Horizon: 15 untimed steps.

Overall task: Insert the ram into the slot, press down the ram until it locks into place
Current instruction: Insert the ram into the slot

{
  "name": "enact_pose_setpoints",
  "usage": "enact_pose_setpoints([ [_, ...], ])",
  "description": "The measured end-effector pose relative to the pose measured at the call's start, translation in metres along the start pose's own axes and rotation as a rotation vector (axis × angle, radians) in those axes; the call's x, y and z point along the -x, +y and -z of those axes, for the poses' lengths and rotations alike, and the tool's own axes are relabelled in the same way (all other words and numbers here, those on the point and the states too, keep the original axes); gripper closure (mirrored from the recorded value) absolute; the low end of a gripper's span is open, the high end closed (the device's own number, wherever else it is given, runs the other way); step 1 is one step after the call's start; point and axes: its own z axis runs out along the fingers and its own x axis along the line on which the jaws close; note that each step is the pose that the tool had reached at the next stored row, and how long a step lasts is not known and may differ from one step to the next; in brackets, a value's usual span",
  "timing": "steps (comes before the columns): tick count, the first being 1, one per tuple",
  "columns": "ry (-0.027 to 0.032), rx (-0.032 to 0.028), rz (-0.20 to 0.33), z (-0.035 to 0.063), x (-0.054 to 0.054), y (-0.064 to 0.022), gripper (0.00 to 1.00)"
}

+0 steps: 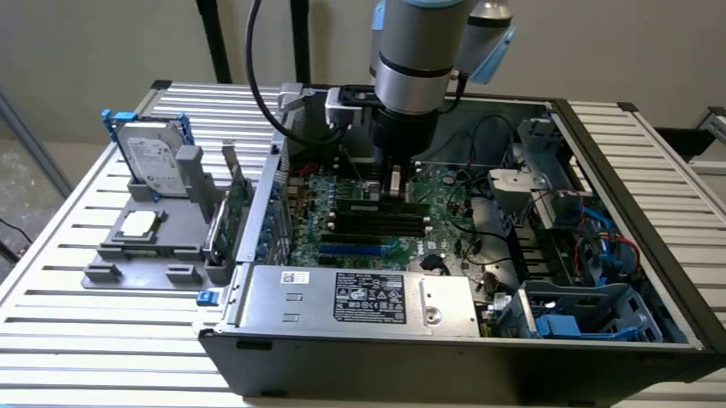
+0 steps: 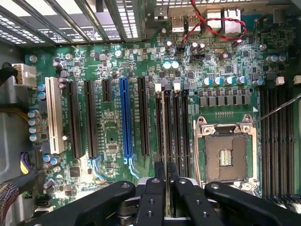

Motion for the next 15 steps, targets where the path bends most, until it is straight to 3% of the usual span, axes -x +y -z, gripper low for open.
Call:
enact_pose_setpoints([
  [10, -0.0001, 0.0001, 0.0, -0.0179, 0.0, -0.0005, 0.86],
  [15, -0.0002, 0.0001, 0.0, -0.0198, 0.0, -0.0006, 0.86],
])
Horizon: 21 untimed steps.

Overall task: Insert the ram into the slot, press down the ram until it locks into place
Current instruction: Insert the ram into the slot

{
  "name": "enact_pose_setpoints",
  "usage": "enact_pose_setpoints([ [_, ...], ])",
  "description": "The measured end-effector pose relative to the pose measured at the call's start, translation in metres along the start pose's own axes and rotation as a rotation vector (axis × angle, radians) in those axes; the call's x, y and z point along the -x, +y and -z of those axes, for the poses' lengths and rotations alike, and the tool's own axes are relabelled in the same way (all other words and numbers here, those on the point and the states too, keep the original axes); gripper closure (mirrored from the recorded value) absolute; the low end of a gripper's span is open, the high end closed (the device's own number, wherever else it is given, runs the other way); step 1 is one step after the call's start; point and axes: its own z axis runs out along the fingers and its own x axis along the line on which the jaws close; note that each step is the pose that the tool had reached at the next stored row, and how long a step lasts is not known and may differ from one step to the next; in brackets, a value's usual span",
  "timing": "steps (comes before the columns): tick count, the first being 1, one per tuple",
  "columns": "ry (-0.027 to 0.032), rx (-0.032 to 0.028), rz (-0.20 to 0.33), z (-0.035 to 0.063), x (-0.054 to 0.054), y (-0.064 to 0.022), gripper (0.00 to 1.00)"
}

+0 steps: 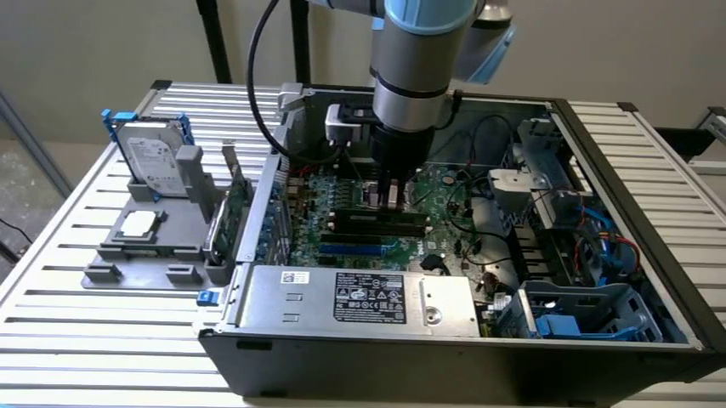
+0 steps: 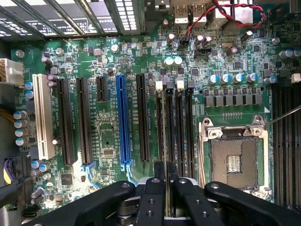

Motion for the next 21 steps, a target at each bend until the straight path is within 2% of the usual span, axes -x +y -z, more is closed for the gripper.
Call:
enact_pose_setpoints([
  [21, 0.0016, 0.0, 0.0, -0.0059, 0.0001, -0.0002, 0.86],
])
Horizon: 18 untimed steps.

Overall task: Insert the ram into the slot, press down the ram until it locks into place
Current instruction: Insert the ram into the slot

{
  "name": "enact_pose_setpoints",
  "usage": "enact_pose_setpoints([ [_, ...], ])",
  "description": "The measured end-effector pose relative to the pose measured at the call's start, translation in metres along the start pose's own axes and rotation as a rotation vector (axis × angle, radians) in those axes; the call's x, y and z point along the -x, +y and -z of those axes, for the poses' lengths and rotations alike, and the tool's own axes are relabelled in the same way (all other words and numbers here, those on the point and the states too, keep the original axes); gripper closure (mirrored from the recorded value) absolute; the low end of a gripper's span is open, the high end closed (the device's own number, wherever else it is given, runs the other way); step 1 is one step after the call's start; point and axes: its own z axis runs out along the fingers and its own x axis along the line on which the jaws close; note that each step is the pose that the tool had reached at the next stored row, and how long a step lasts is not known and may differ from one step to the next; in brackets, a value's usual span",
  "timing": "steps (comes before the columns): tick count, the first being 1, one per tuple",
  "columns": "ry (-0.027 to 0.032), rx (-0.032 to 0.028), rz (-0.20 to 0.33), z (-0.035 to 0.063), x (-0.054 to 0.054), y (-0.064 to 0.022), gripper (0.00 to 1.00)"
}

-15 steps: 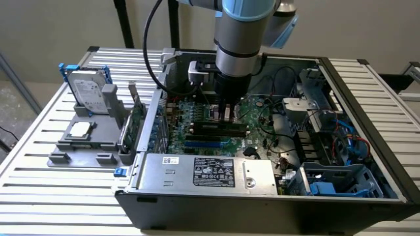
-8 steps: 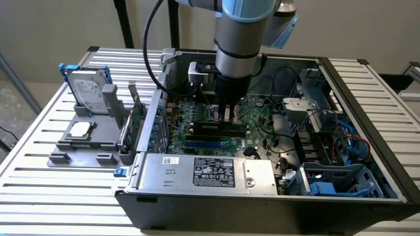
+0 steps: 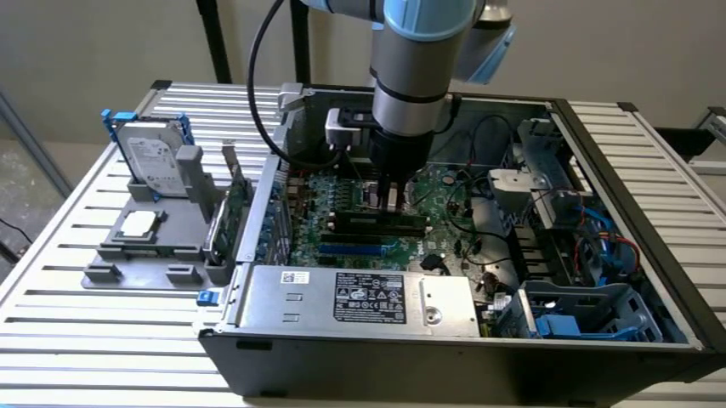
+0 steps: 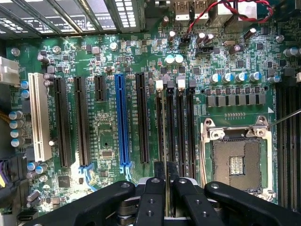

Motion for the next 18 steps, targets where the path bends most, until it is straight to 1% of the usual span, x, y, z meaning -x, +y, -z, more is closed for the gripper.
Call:
enact_pose_setpoints([
  [18, -0.0003, -0.0001, 0.002, -0.0022, 0.0, -0.0001, 0.86],
])
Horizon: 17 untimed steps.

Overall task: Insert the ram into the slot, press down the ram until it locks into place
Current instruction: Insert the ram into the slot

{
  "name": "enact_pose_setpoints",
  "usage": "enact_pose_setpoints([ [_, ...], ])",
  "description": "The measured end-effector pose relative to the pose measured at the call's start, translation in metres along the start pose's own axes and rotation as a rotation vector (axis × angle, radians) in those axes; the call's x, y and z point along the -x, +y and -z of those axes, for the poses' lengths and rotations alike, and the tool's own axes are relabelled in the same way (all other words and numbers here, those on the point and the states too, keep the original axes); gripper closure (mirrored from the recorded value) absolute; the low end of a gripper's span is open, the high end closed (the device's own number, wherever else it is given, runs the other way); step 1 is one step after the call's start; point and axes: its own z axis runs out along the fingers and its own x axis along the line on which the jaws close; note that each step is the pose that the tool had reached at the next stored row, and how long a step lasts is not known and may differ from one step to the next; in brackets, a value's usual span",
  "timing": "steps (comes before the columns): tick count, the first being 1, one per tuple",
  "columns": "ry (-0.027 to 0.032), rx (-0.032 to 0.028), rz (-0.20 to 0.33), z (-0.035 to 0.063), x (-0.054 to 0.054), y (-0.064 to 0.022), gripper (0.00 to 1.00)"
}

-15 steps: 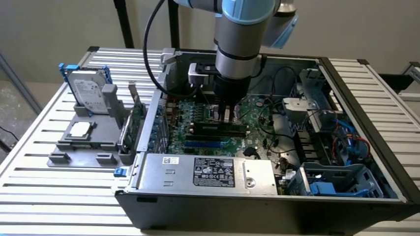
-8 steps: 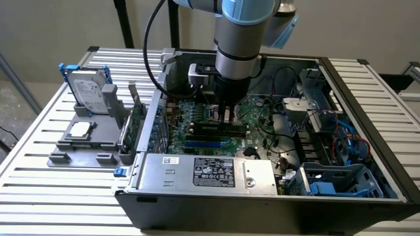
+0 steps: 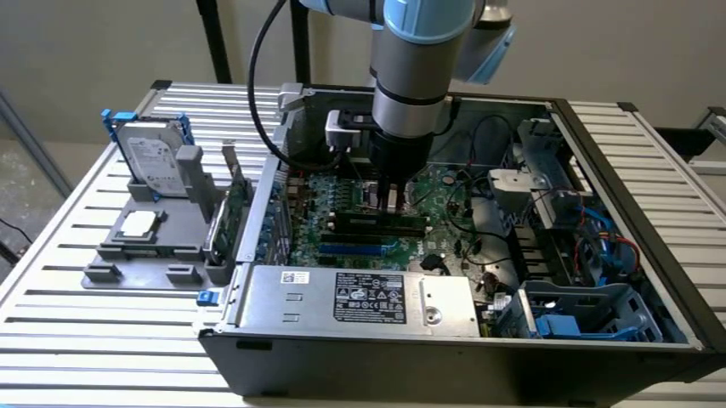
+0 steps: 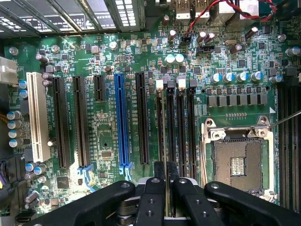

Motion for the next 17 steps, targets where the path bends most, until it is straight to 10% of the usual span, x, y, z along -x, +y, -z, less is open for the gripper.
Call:
enact_pose_setpoints([
  [17, 0.0002, -0.0009, 0.001, 0.0002, -0.0013, 0.0, 0.86],
])
